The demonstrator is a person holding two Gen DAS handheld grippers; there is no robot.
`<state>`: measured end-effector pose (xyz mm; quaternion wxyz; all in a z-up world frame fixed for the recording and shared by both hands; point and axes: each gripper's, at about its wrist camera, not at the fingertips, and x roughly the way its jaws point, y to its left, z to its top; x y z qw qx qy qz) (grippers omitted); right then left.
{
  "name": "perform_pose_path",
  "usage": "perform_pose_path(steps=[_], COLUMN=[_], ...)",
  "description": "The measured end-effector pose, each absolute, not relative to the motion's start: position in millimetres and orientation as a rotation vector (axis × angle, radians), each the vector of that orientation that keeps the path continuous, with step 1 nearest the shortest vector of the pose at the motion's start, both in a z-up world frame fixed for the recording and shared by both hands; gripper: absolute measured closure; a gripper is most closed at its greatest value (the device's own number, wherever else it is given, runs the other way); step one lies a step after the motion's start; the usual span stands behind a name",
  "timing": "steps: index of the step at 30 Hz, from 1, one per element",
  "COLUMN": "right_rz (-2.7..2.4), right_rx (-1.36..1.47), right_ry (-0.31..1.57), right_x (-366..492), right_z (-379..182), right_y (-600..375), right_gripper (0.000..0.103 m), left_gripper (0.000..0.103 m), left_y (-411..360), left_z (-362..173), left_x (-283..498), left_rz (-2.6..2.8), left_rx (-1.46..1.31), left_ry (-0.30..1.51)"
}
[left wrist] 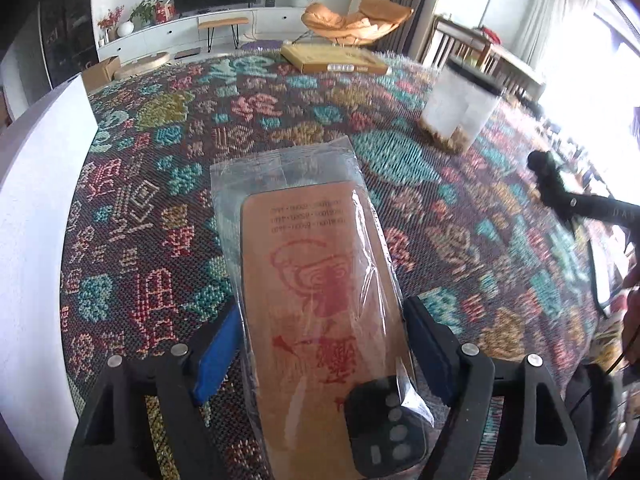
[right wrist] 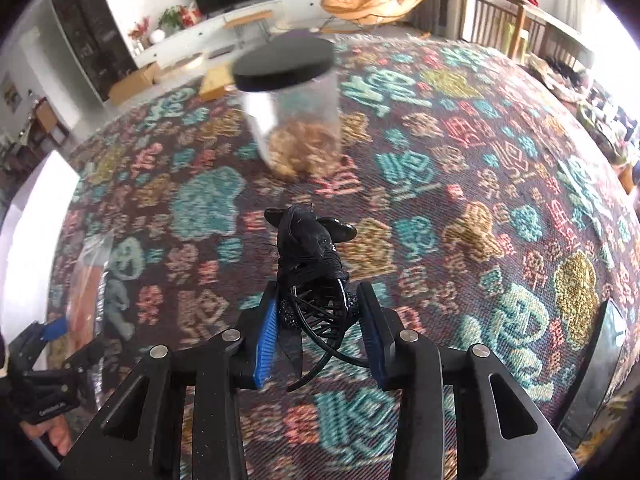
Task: Organize soft objects
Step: 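Carry wrapped board and black sandal over the cardboard box, then open both tools to drop board and sandal into the cardboard box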
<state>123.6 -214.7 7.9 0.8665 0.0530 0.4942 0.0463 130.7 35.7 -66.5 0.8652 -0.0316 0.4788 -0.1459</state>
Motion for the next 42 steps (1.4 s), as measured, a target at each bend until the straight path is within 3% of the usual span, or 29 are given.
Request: perform_pose_path(steps=[7, 13, 15, 16, 18, 25, 33, 42], right_rz=[0.525, 0.82, 0.884, 0.916, 0.928, 0.864, 0.761, 0.762], right_rx=[0.02, 0.027, 0.066, 0.086, 0.095, -0.033, -0.331, -0.406], right_ry=[0.912, 0.935, 0.984, 1.024, 1.088, 1.018, 0.976, 0.982], right_x=[93, 77, 77, 78, 77, 57, 34, 19], right_z=[109, 127, 112, 100, 82, 87, 89, 85], right_y=[-35, 119, 151, 166, 182, 170, 176, 185], right_gripper=[0.063, 0.062, 0.053, 0.034, 0.031, 0.031, 0.031, 0.031], left_gripper=[0.024, 0.023, 0.019, 0.019, 0.018, 0.017, 0.016, 0.016], left_y=[142, 274, 309, 323, 340, 328, 312, 309], left_z=[41, 50, 36, 29, 16, 4, 36, 42], left_x=[94, 66, 57, 52, 42, 21, -6, -27], left_rz=[-0.204, 0.166, 0.289, 0.334, 0.388, 0.452, 0.468, 0.594], left_rx=[-0.119, -0.033, -0.015, -0.019, -0.032, -0.005, -0.139, -0.093], left_ry=[0.824, 0.862, 0.909, 0.923, 0.948, 0.936, 0.874, 0.872])
